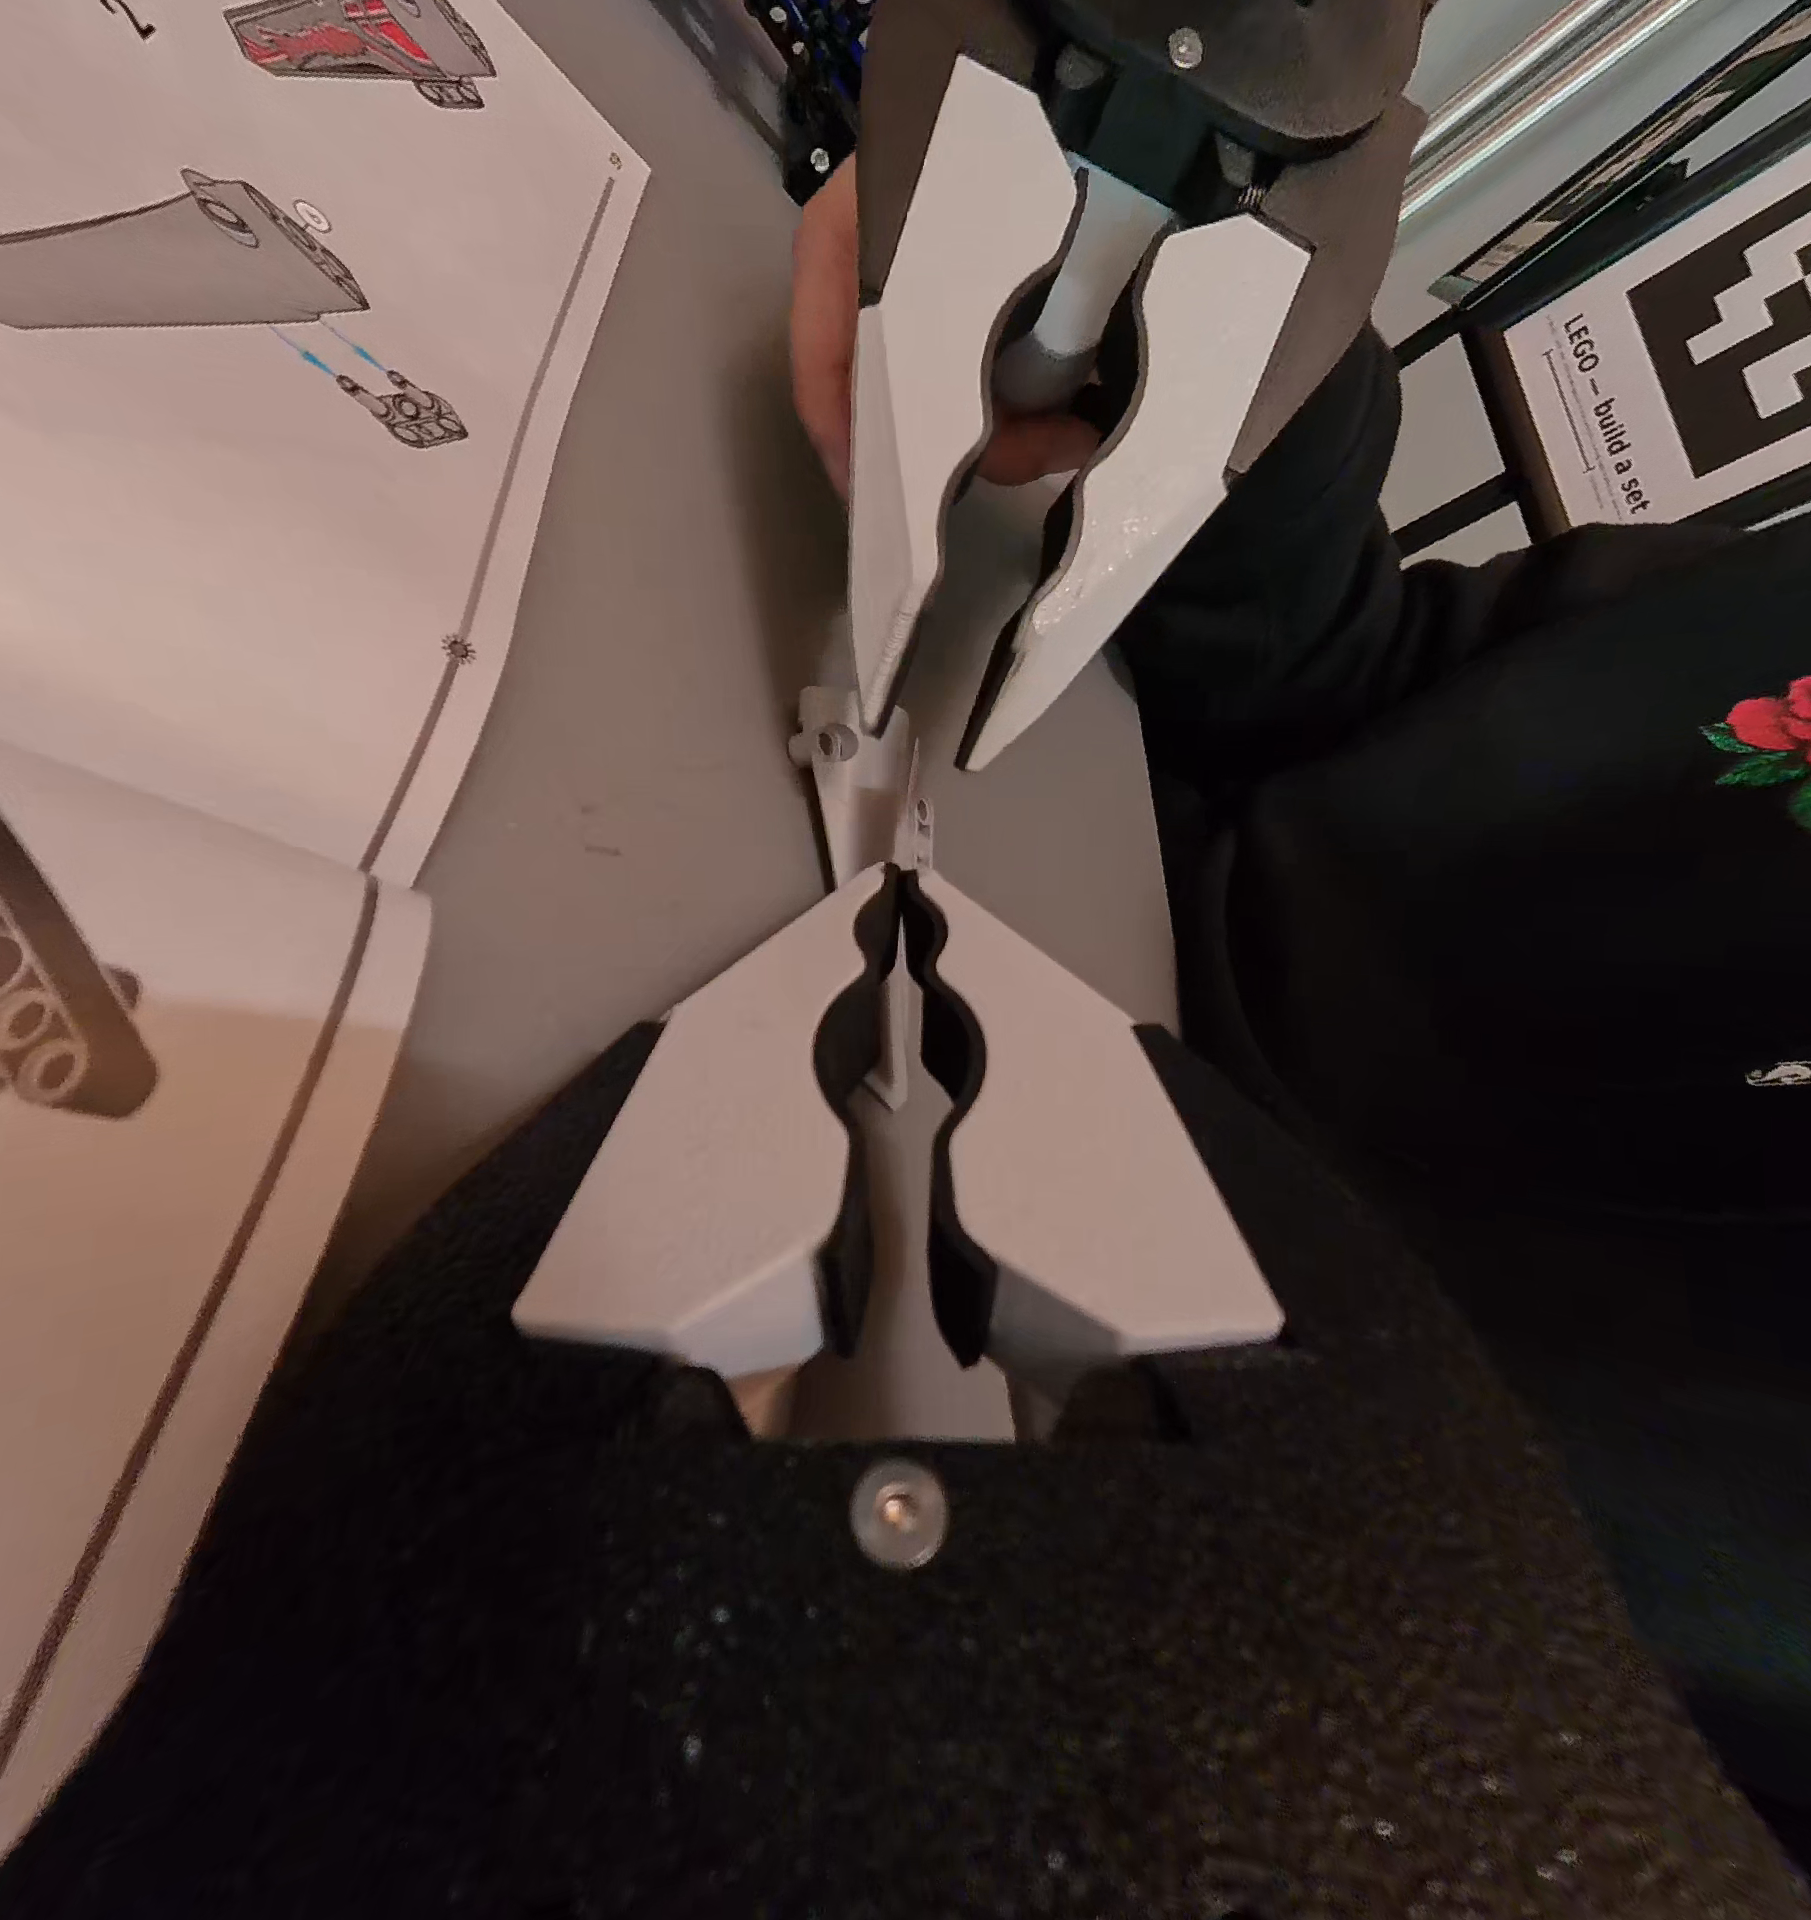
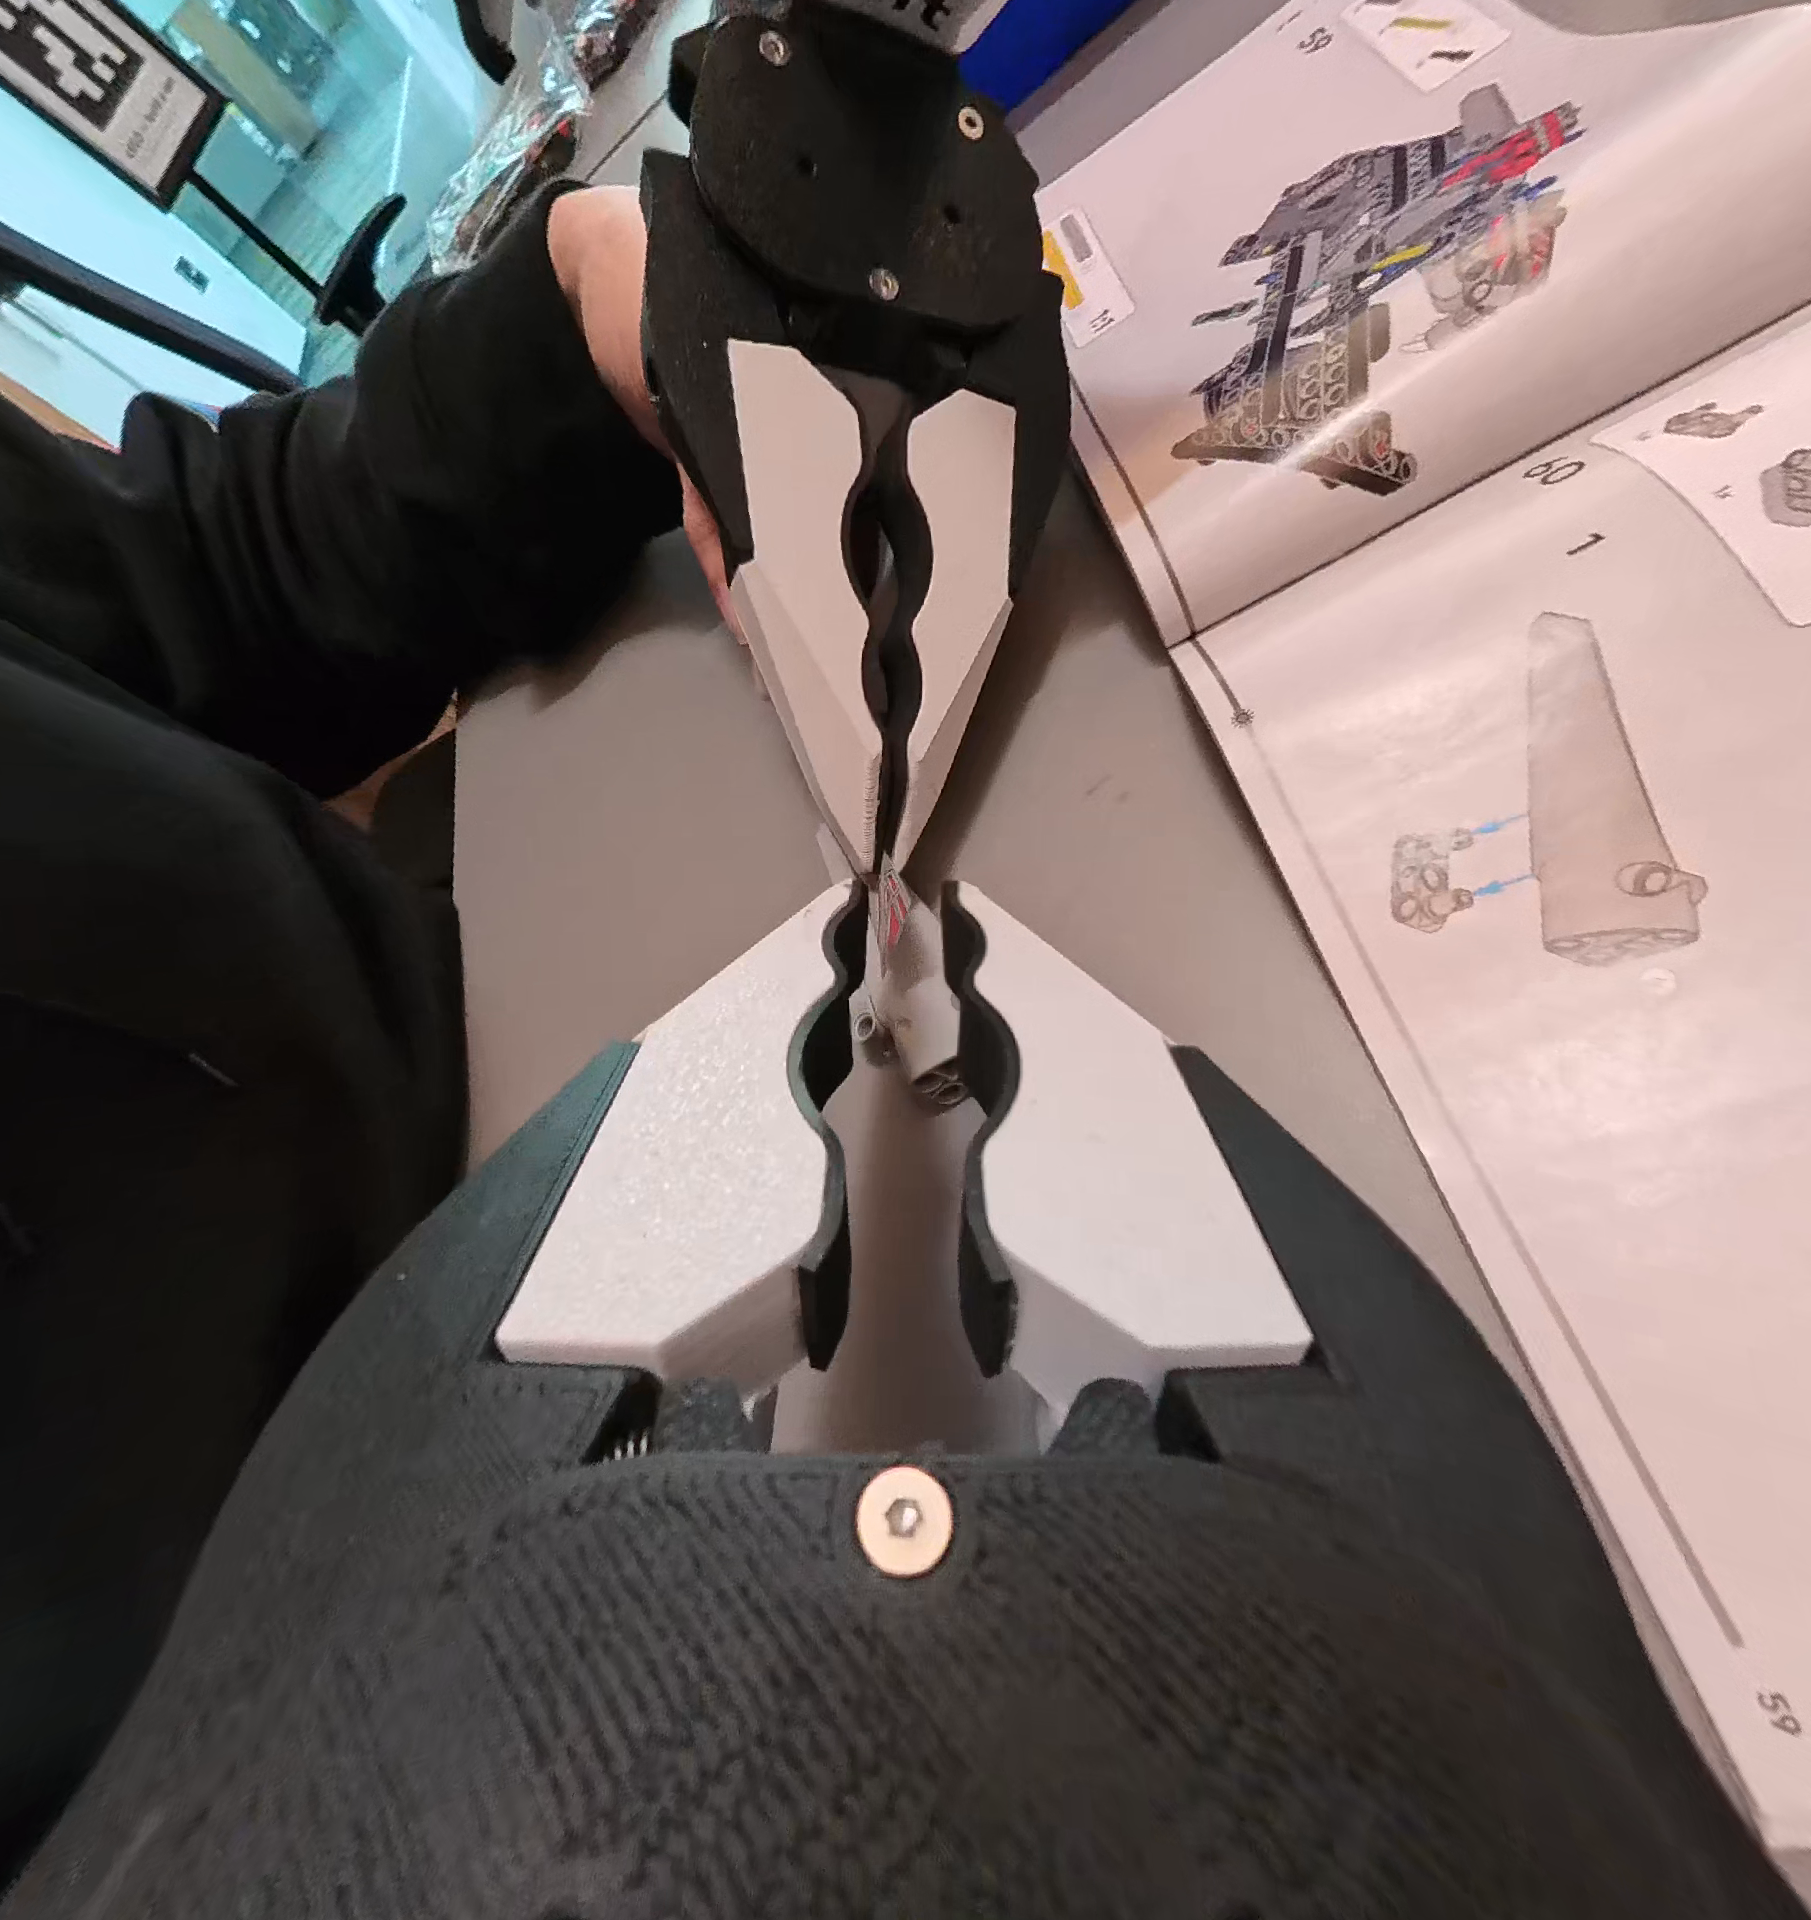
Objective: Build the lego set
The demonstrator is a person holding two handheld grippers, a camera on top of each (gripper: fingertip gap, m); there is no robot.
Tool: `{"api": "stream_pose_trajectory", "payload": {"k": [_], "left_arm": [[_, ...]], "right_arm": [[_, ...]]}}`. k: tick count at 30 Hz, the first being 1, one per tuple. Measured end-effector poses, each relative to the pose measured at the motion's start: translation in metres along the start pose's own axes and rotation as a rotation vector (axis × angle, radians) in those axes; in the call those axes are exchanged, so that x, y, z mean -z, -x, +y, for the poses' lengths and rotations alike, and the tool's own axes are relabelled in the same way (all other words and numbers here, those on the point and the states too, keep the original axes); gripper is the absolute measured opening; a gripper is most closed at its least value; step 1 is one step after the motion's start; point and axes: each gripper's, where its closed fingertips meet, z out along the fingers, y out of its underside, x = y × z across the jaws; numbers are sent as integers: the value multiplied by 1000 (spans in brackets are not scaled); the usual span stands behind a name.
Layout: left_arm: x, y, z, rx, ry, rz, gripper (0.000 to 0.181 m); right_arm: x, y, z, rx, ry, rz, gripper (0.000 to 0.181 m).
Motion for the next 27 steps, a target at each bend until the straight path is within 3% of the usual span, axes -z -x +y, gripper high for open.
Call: {"api": "stream_pose_trajectory", "payload": {"k": [18,27], "left_arm": [[0,-1,3,-20,-1,-24,0],[9,-3,-7,-40,-92,-25,0]], "right_arm": [[-6,1,4,-42,49,-72,0],[-1,7,-6,-122,-45,-208,0]]}}
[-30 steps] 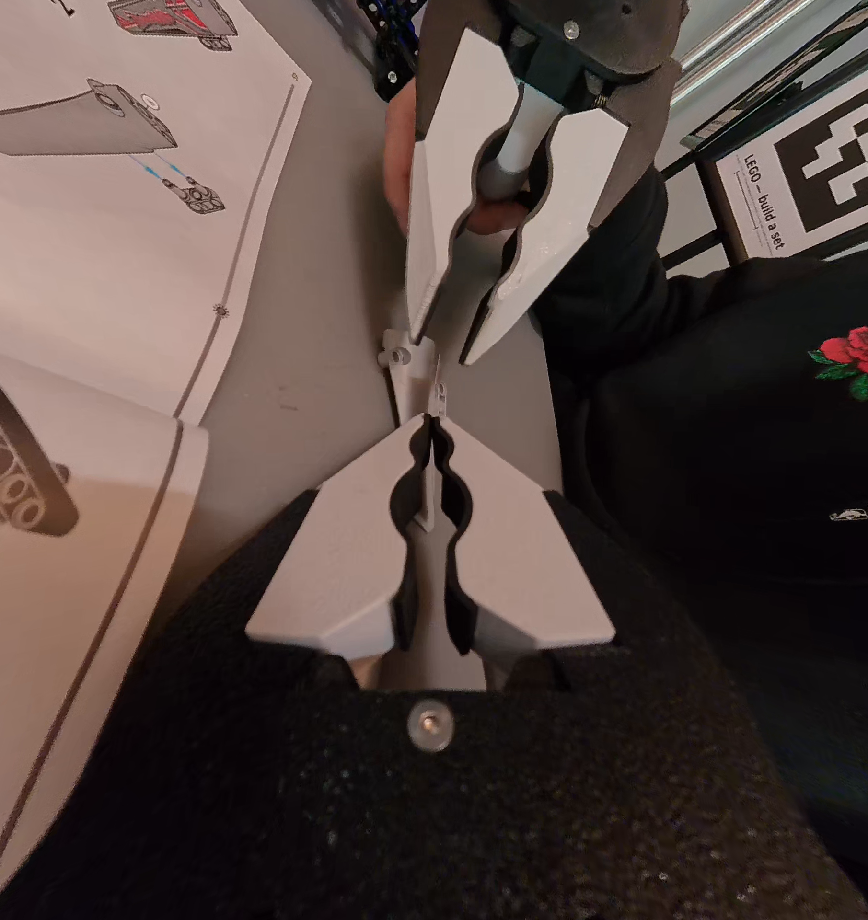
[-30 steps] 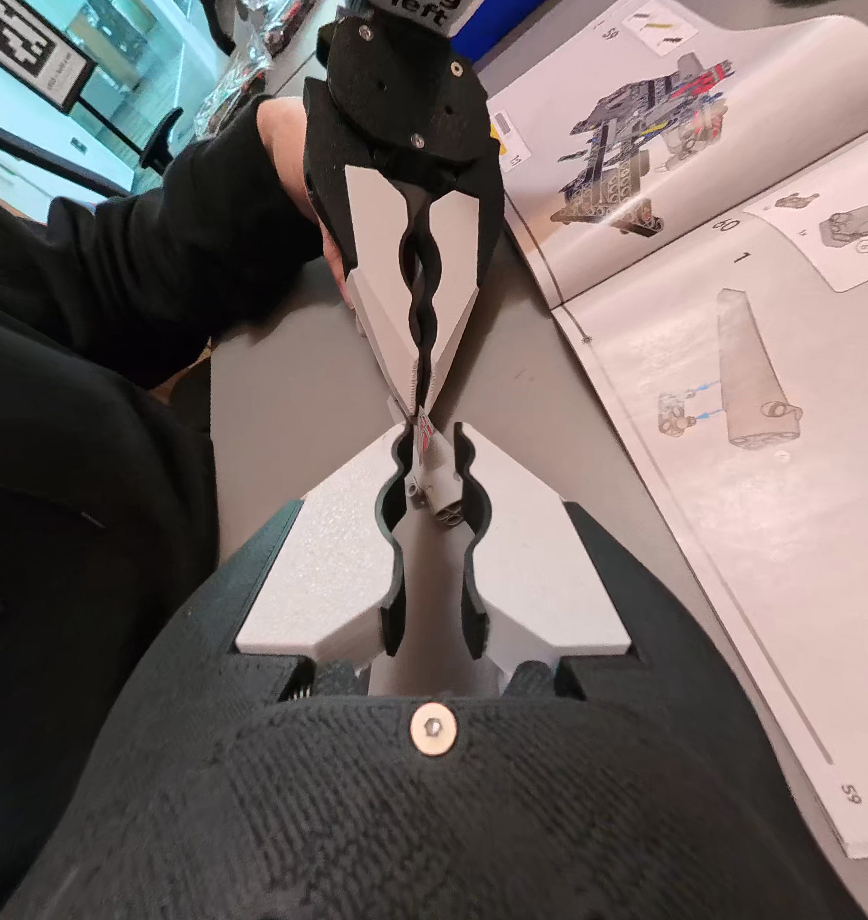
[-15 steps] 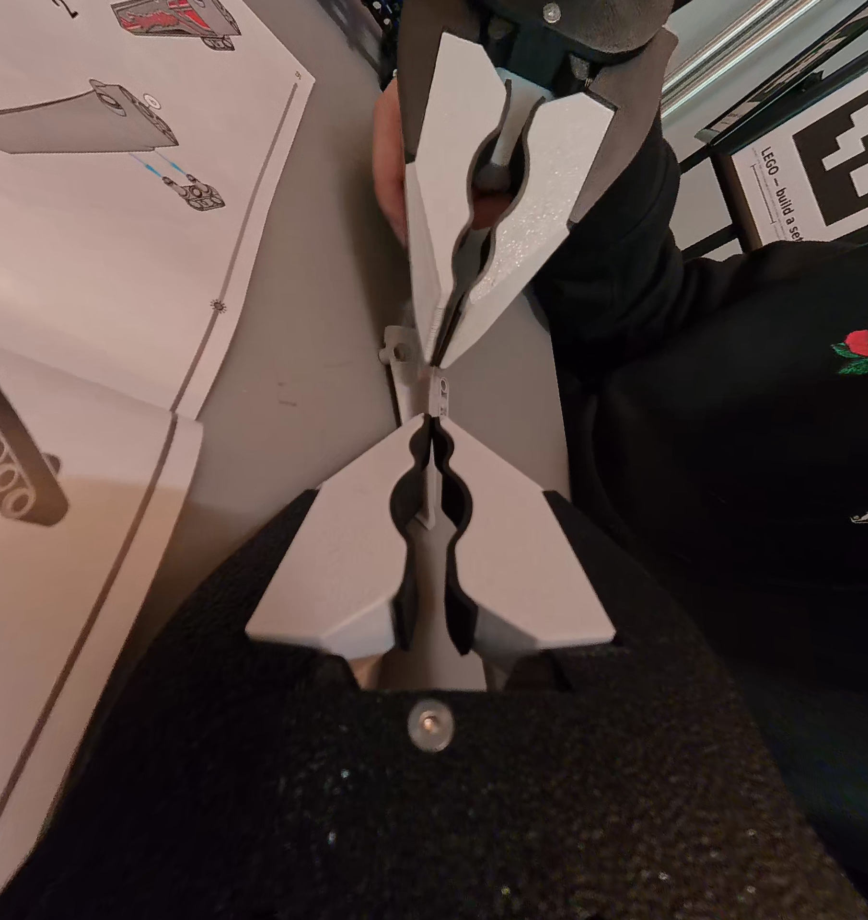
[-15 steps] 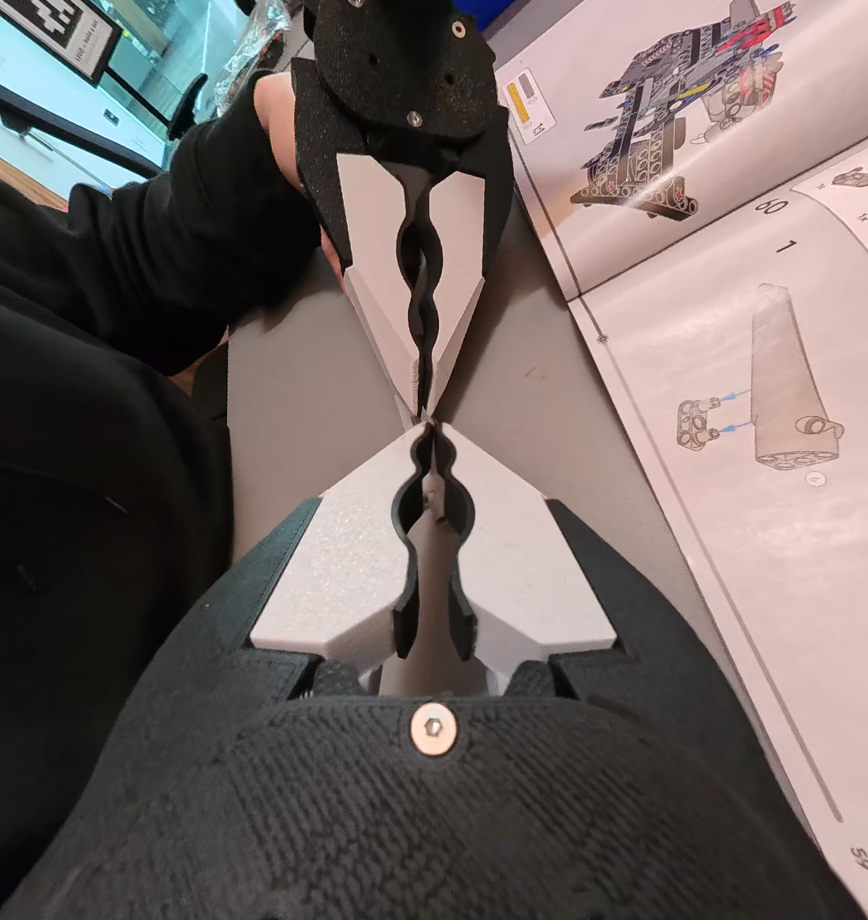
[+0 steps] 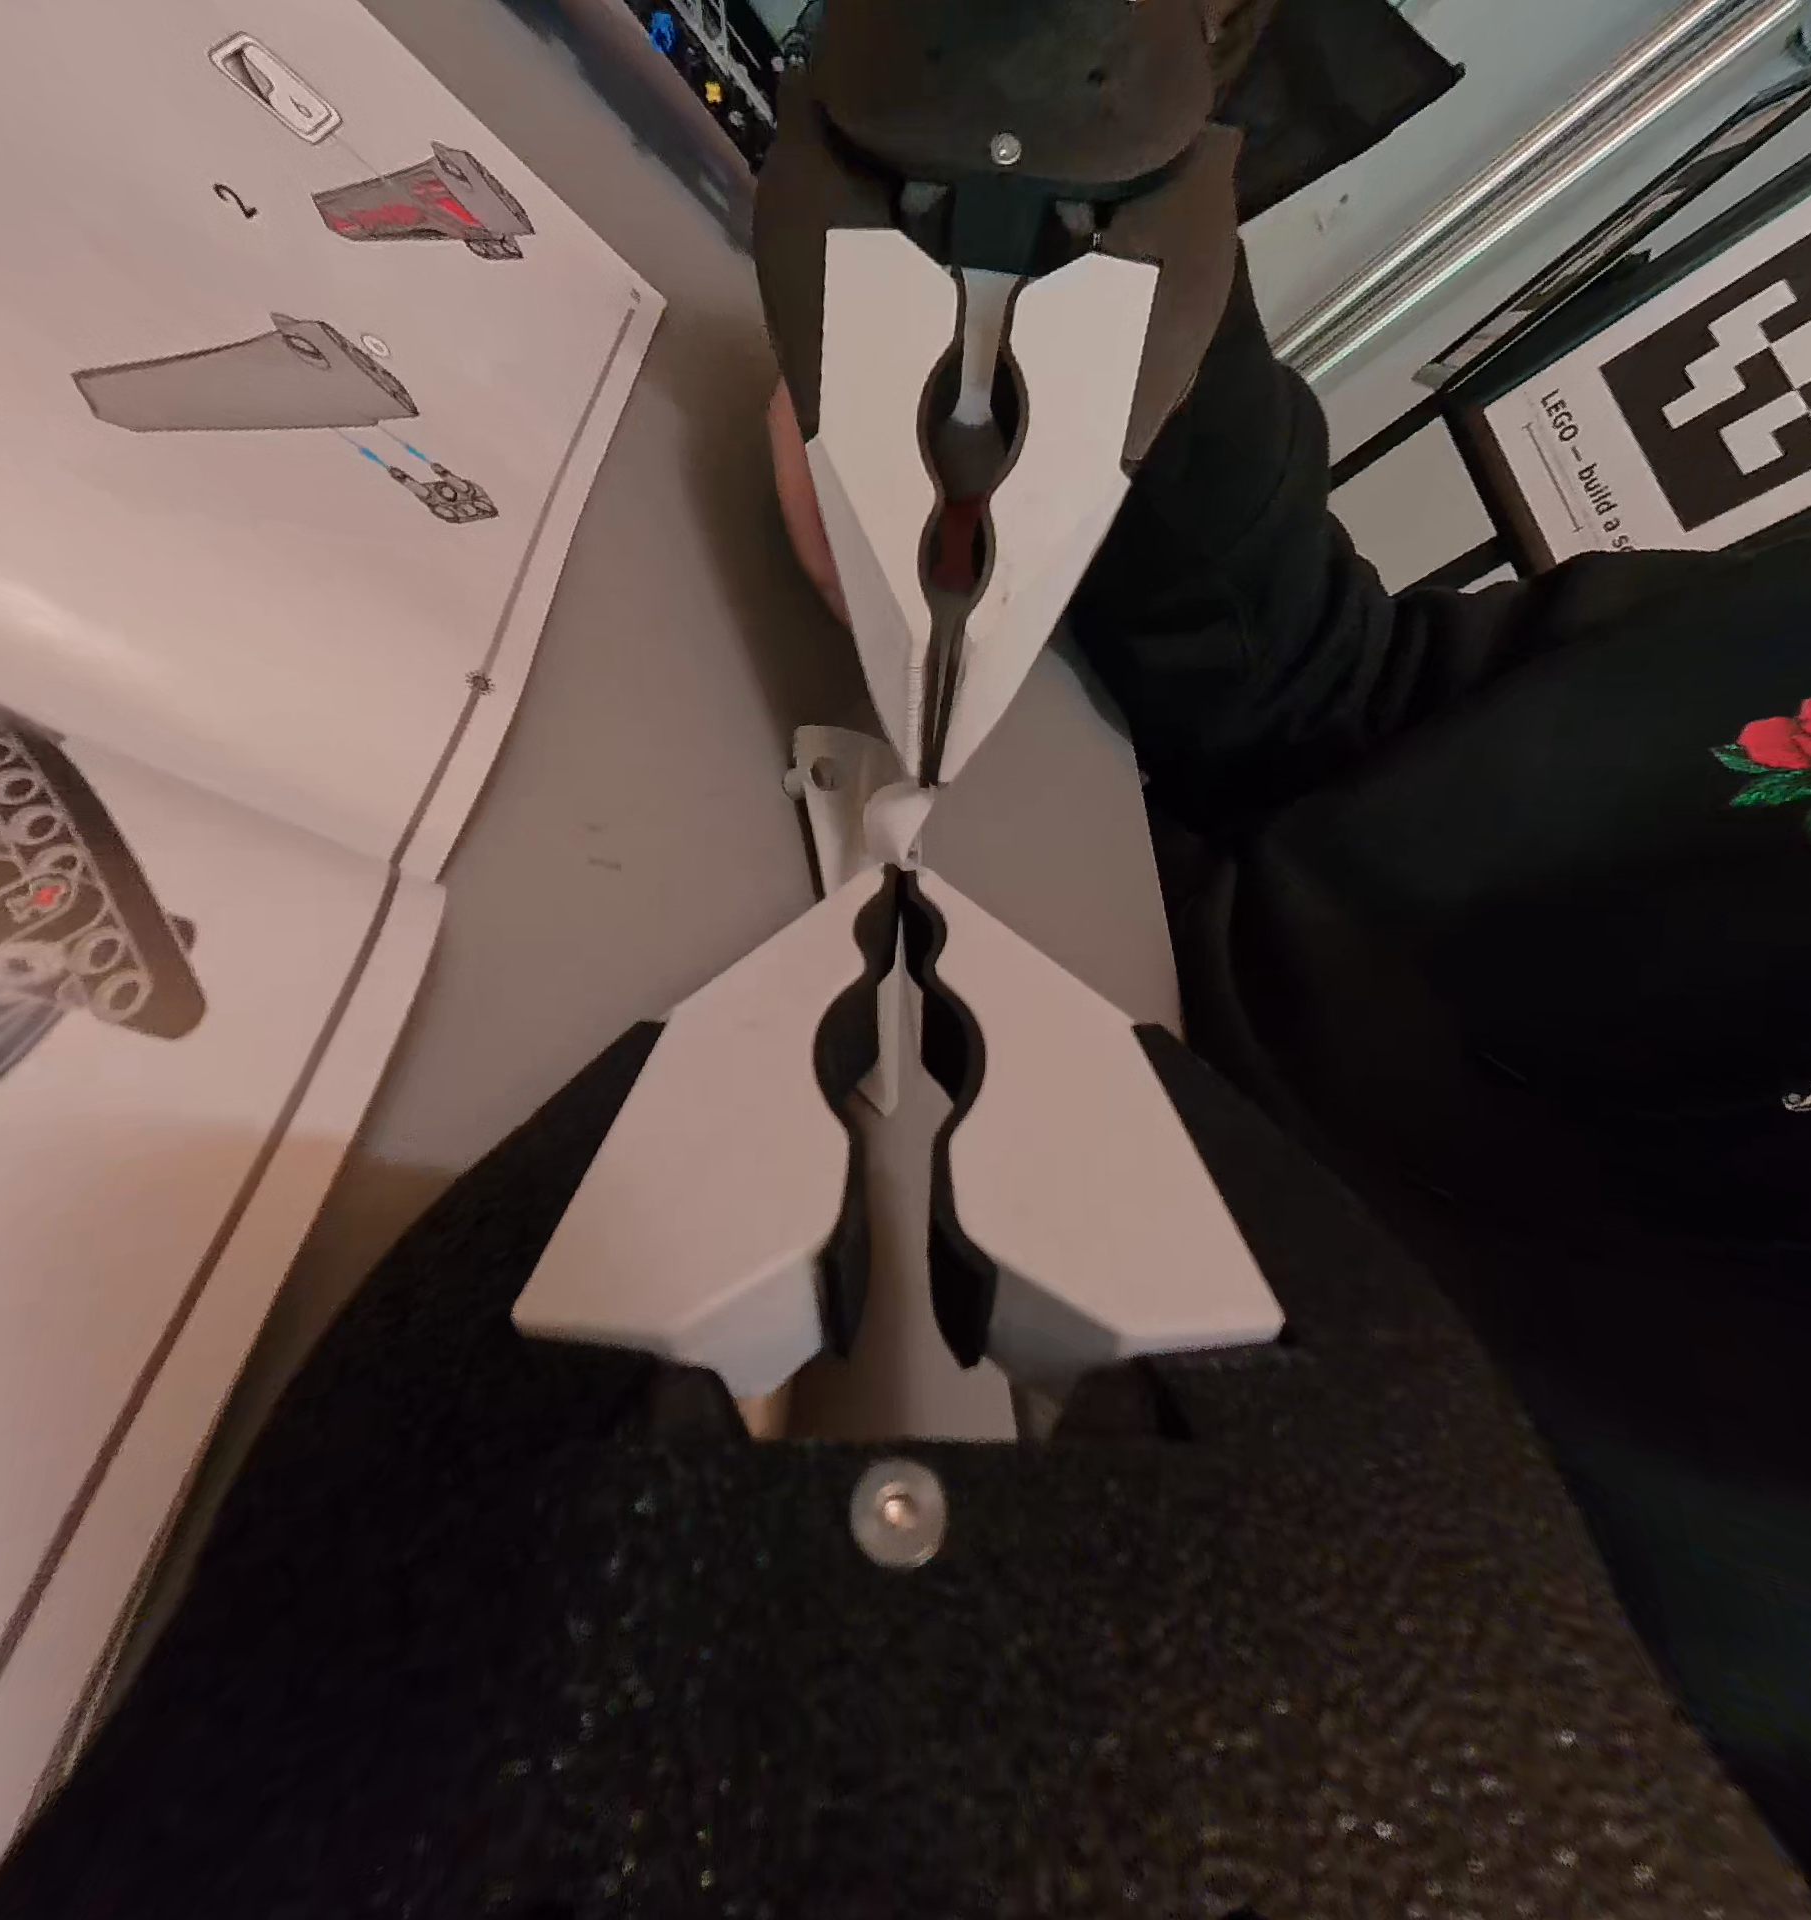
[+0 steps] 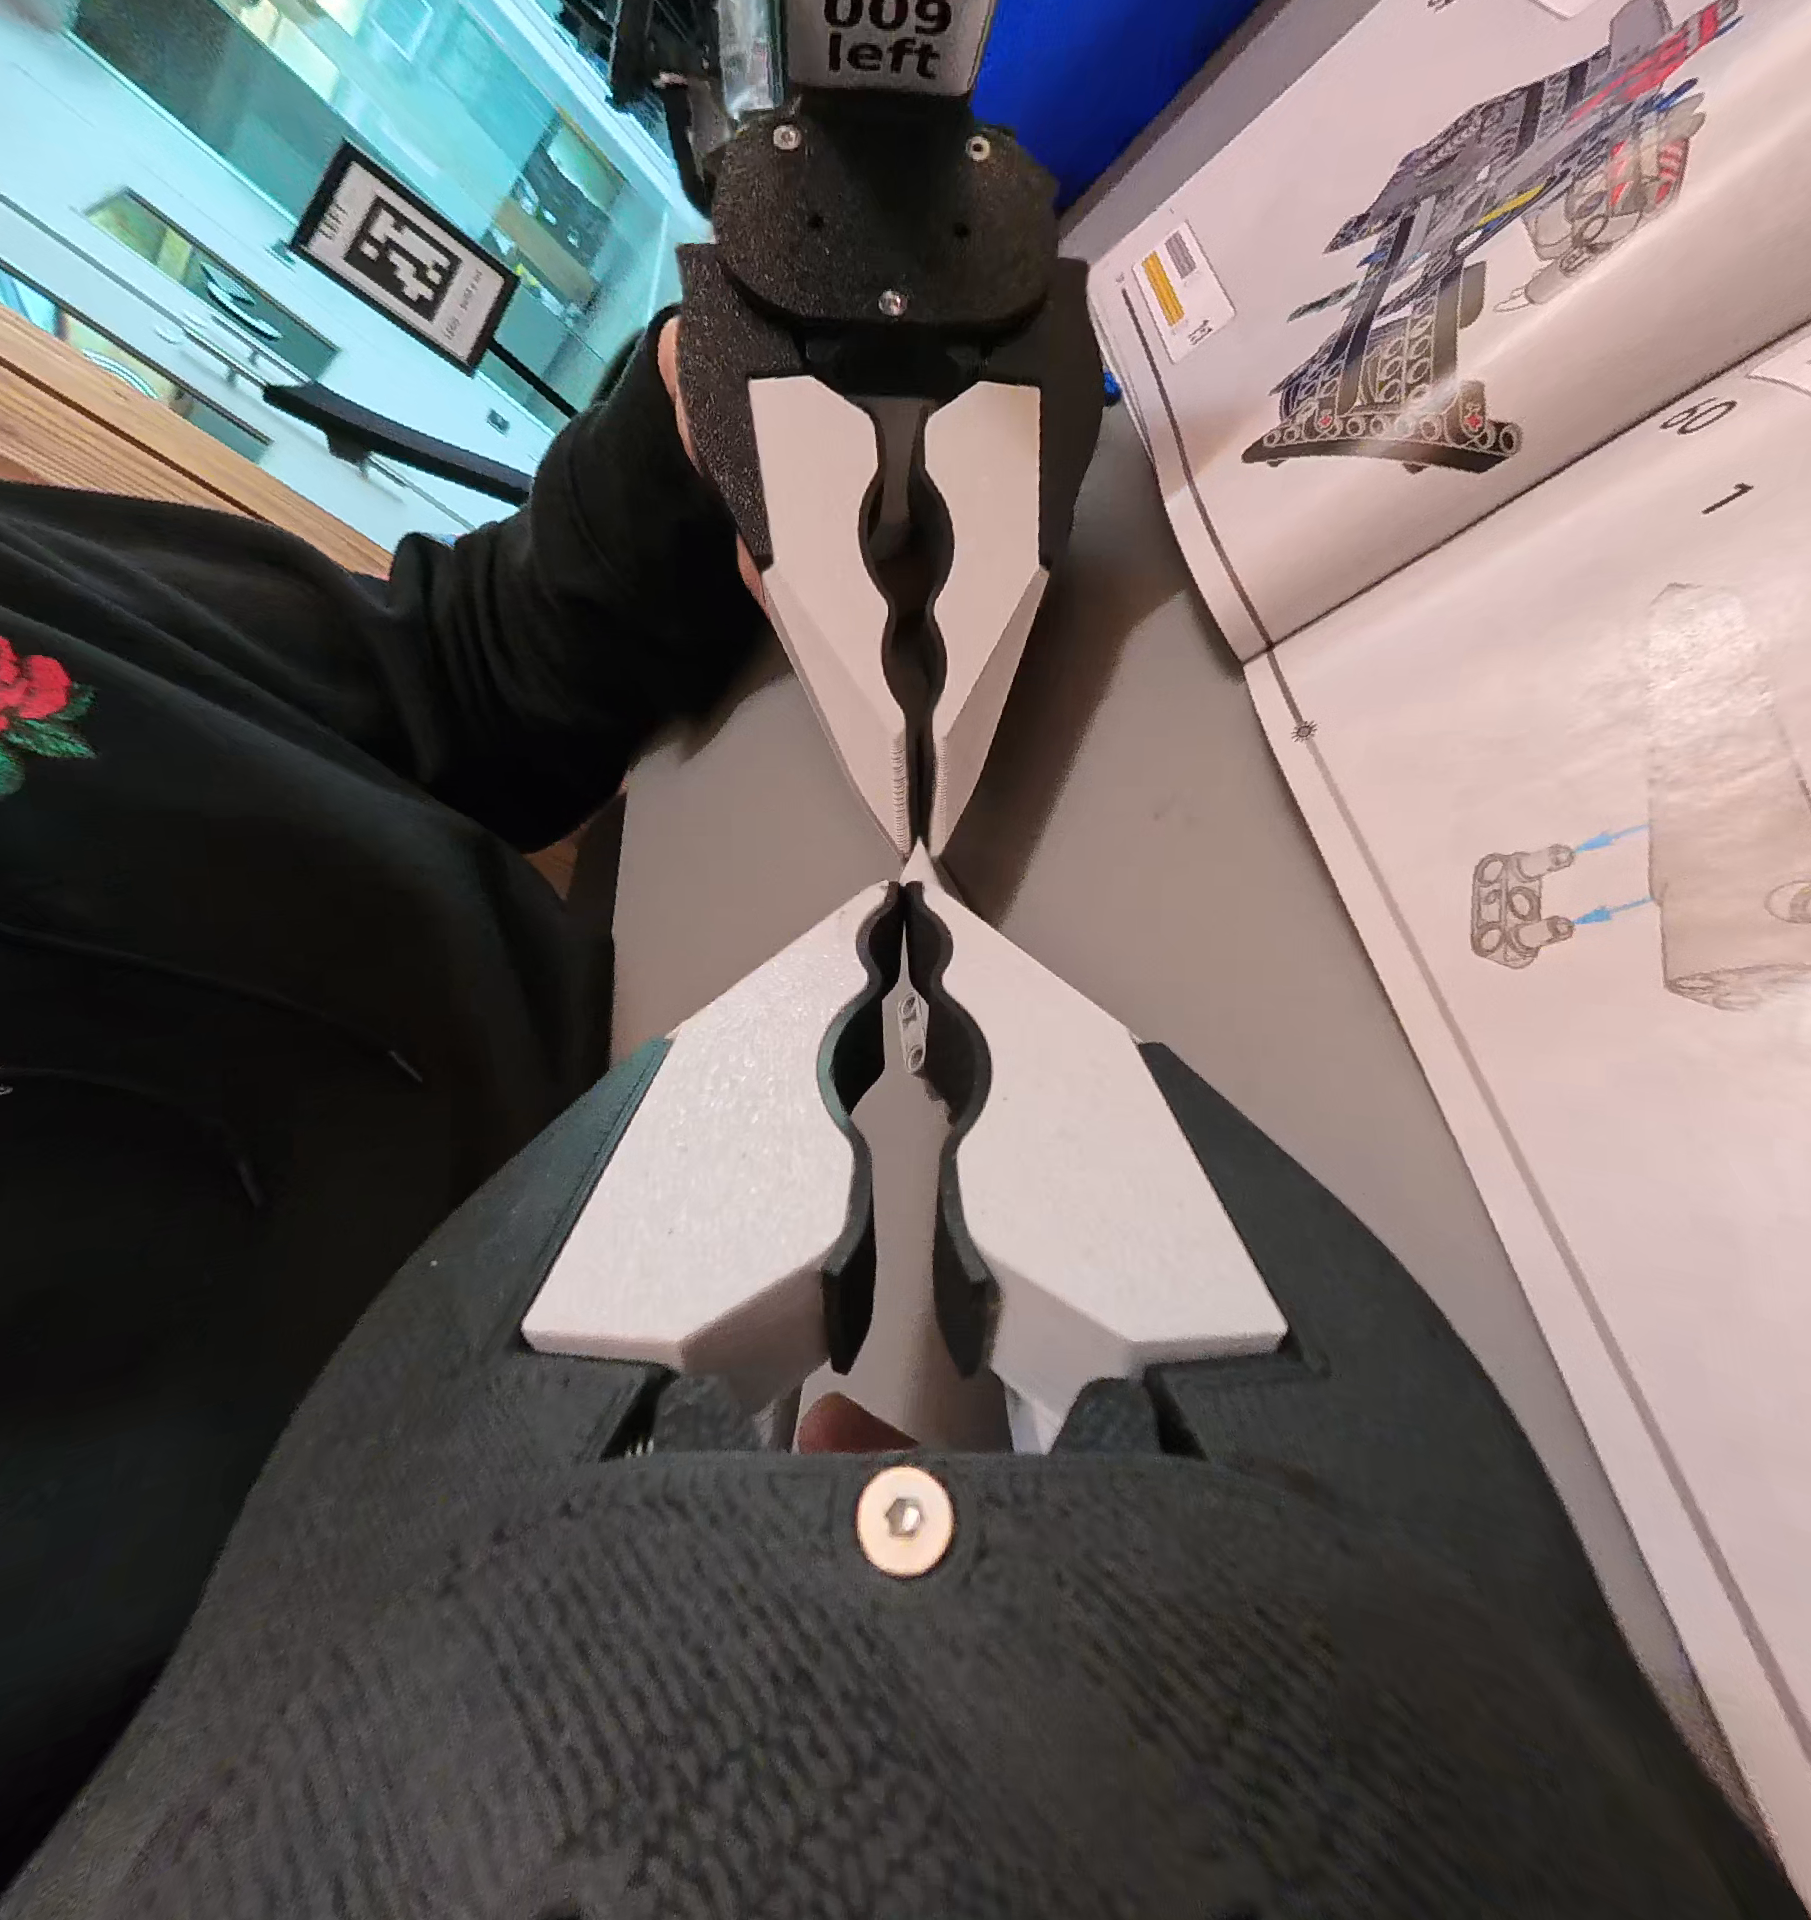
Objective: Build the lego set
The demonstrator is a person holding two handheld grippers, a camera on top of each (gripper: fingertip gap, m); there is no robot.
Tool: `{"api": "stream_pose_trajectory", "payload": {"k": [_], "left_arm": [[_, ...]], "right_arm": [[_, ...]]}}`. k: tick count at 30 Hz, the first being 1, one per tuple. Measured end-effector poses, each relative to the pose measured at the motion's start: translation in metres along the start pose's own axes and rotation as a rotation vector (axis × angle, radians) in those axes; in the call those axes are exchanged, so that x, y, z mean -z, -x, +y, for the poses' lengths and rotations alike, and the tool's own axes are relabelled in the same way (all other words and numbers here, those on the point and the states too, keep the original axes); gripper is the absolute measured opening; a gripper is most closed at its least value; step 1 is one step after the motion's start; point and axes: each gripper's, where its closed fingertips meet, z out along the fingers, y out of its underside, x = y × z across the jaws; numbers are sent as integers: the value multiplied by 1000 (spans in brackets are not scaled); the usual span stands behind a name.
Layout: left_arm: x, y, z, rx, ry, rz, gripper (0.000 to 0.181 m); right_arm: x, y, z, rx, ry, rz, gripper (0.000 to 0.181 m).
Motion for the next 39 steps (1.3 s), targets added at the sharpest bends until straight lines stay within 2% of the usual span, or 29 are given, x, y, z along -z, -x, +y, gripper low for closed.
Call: {"api": "stream_pose_trajectory", "payload": {"k": [11,15,18,21,34,39], "left_arm": [[1,-6,1,-50,9,13,2],[4,-9,-2,-162,2,-12,14],[10,5,-2,-233,22,-138,30],[14,4,0,-286,32,-146,34],[15,-4,10,-252,75,-60,5],[15,-3,9,-269,71,-77,5]], "right_arm": [[1,6,-1,-47,2,-27,0],[1,8,2,-51,27,-17,0],[4,10,3,-45,28,-17,0],[8,12,0,-54,9,-11,0],[-1,4,3,-174,58,-34,0],[-2,0,6,-209,100,-15,0]]}}
